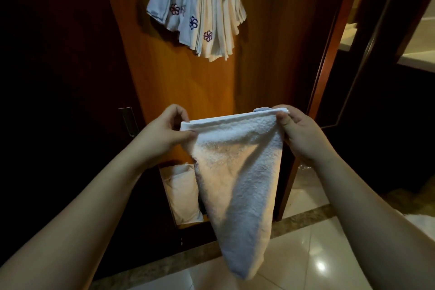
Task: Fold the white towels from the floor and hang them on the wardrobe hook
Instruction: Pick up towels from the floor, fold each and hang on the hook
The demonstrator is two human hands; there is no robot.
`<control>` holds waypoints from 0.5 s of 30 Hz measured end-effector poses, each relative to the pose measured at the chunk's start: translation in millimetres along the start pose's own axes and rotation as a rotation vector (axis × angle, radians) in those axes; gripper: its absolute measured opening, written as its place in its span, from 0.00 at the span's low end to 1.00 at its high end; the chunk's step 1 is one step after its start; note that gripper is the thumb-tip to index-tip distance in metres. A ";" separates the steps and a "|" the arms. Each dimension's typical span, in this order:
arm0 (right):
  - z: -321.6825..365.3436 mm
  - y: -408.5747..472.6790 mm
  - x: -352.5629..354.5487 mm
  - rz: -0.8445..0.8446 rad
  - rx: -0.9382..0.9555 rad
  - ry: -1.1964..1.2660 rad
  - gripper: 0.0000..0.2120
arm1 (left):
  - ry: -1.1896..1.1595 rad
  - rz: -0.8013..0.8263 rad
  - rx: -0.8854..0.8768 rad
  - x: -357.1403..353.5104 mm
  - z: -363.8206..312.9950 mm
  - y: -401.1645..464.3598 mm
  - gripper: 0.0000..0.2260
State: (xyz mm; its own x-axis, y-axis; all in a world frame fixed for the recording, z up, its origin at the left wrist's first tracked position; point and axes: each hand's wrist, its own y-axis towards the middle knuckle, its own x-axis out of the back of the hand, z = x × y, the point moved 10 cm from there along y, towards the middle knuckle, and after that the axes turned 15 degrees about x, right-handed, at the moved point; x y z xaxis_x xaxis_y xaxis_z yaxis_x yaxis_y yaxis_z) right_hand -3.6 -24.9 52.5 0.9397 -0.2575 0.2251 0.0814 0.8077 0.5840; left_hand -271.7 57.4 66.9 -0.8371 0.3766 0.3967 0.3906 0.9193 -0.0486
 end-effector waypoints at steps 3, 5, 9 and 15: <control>6.2 2.5 -1.8 -0.050 0.008 0.036 0.20 | -0.224 0.034 -0.009 -0.1 -5.1 -1.5 0.15; 16.0 6.8 -5.1 -0.082 0.049 0.096 0.18 | -0.378 -0.017 -0.061 8.6 -12.1 -5.3 0.10; 34.1 12.5 -6.3 -0.187 0.112 0.156 0.16 | -0.603 0.035 -0.019 -9.7 -6.8 -10.7 0.06; 39.1 4.0 4.1 -0.362 0.134 -0.144 0.17 | -0.502 -0.244 0.030 -7.0 7.2 -13.1 0.10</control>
State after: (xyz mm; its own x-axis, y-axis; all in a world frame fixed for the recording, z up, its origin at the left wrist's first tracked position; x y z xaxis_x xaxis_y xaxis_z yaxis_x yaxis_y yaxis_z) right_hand -12.4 -43.6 86.3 0.8014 -0.5916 0.0876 0.3454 0.5774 0.7398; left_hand -273.7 43.6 58.2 -0.9844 0.1541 -0.0847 0.1578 0.9867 -0.0392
